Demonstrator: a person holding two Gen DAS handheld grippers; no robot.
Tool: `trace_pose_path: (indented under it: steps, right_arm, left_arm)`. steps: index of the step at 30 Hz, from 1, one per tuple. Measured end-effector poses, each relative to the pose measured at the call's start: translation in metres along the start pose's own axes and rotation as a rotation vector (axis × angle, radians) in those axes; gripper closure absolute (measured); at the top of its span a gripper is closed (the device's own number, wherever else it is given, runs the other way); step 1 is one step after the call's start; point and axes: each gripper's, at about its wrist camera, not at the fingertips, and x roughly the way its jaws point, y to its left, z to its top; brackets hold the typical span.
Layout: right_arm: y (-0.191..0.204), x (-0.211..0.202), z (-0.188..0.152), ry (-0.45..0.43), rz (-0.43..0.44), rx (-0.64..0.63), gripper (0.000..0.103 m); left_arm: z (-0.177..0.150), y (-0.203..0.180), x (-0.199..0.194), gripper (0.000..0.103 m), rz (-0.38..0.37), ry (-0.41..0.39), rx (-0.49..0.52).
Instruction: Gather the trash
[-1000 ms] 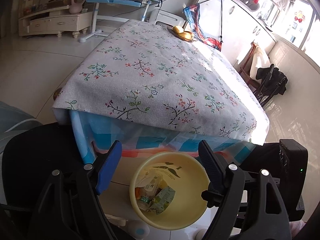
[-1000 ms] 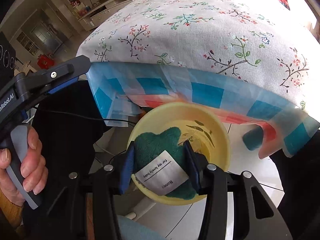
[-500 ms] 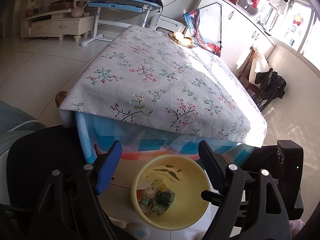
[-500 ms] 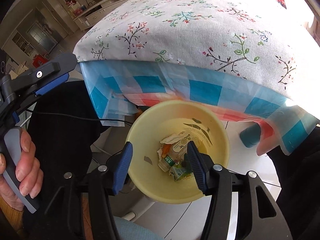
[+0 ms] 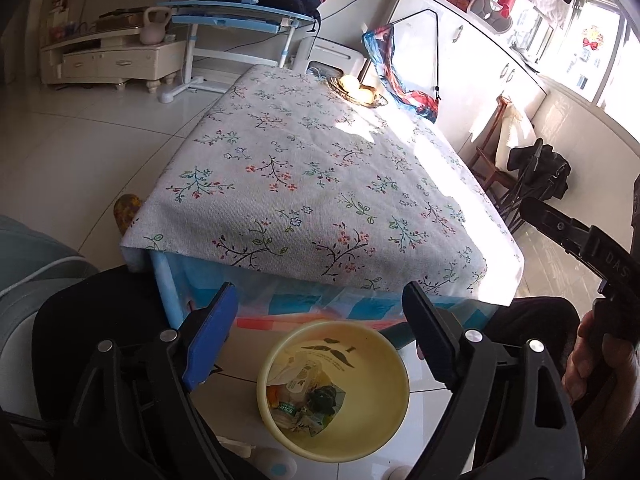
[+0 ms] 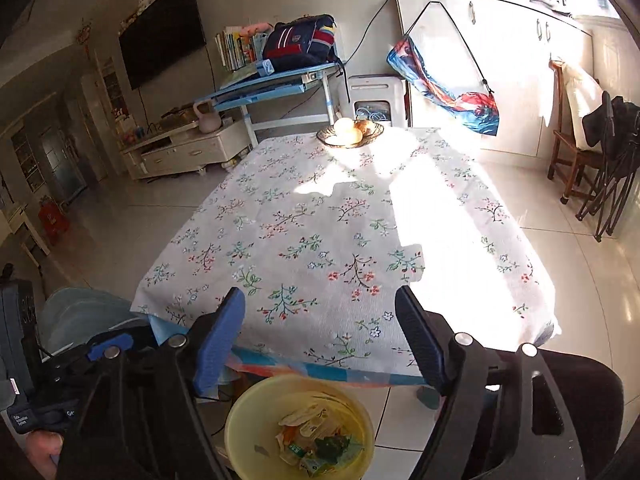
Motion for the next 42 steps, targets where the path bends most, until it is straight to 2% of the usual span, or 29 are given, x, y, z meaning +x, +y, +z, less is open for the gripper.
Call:
trace_pose_path:
  steps: [4, 6, 8, 20, 33, 42]
  right_arm:
    - [0.004, -0.024, 0.013, -0.101, -0.052, 0.000, 0.021]
    - [0.007, -0.038, 0.012, -0.141, -0.071, -0.010, 0.015]
    - [0.011, -0.051, 0.009, -0.170, -0.091, -0.033, 0.014]
    - [0.022, -0.097, 0.000, -0.258, -0.141, -0.057, 0.009]
    - [0.035, -0.130, -0.006, -0.324, -0.214, -0.070, 0.008]
    - [0.042, -0.145, -0.014, -0.348, -0.235, -0.069, 0.008]
  left_arm:
    - [0.021, -0.020, -0.023, 0.016, 0.012, -0.057, 0.030]
    - [0.029, -0.030, -0.036, 0.013, 0.016, -0.087, 0.045]
    - [0.035, -0.041, -0.049, 0.011, 0.027, -0.114, 0.061]
    - [0.039, -0.080, -0.107, 0.007, 0.090, -0.210, 0.147]
    - [0.032, -0.089, -0.153, 0.007, 0.123, -0.266, 0.181]
    - [0.024, -0.091, -0.177, 0.007, 0.144, -0.297, 0.196]
